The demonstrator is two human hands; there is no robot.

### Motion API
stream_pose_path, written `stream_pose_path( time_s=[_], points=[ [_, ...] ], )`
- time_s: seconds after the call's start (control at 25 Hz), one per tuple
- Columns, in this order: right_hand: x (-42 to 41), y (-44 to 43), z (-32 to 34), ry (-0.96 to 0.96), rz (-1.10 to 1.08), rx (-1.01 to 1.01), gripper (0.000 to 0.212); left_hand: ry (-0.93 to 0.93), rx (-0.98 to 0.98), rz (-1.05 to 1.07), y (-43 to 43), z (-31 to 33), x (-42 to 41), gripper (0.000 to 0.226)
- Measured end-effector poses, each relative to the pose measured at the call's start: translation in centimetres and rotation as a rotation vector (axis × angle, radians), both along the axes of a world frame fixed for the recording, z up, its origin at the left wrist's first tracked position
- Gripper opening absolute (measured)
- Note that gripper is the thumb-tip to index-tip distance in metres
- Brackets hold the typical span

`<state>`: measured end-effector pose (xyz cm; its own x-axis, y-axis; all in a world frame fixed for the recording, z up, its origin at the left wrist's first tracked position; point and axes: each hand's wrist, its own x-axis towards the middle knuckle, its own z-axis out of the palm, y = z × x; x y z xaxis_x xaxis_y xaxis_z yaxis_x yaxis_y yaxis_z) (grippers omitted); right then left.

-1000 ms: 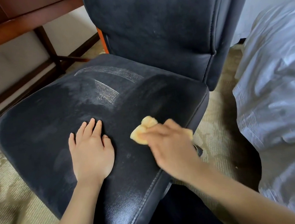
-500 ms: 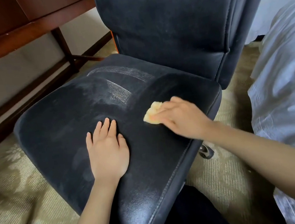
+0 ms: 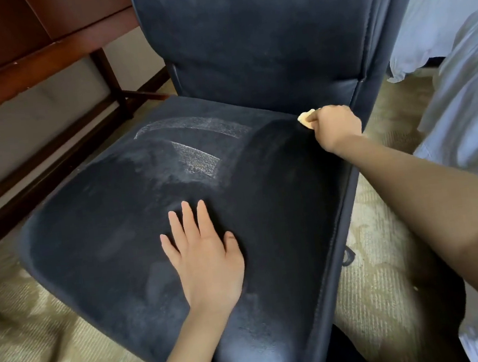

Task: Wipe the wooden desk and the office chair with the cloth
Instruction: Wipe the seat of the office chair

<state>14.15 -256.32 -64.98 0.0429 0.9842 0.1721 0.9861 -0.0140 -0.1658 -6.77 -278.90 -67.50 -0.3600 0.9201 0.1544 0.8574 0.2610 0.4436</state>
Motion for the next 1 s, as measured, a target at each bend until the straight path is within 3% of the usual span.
stream_pose_path(
  time_s=[0.16, 0.36, 0.56, 0.68, 0.8, 0.88, 1.0],
  points=[
    [-4.1, 1.8, 0.0, 0.121, -0.074, 0.009, 0.037, -0.367, 0.06, -0.051, 0.5, 1.5, -2.0, 0.06],
    [-11.3, 0.1, 0.2, 0.043, 0.228, -0.008, 0.033, 0.06, 0.064, 0.012, 3.0, 2.3, -9.0, 0.054],
    [-12.8, -7.1, -0.5, 0.094, 0.707, 0.042, 0.019, 0.169, -0.034, 0.036, 5.7, 2.0, -11.8, 0.052],
    [-10.9, -11.7, -0.2, 0.243, 1.008, -0.048, 0.01, 0.225, -0.067, 0.002, 6.1, 1.4, -12.2, 0.053],
    [-8.6, -13.4, -0.2, 0.213, 1.248, -0.123, 0.008, 0.182, -0.042, -0.001, 6.1, 0.8, -12.2, 0.054],
    [-8.0, -12.3, 0.1, 0.166, 1.309, -0.122, 0.015, 0.169, -0.017, -0.007, 6.1, 0.6, -12.1, 0.053],
    [-8.5, -8.3, 0.8, 0.194, 1.175, -0.06, 0.02, 0.159, -0.004, 0.023, 6.0, 0.2, -12.3, 0.053]
  ],
)
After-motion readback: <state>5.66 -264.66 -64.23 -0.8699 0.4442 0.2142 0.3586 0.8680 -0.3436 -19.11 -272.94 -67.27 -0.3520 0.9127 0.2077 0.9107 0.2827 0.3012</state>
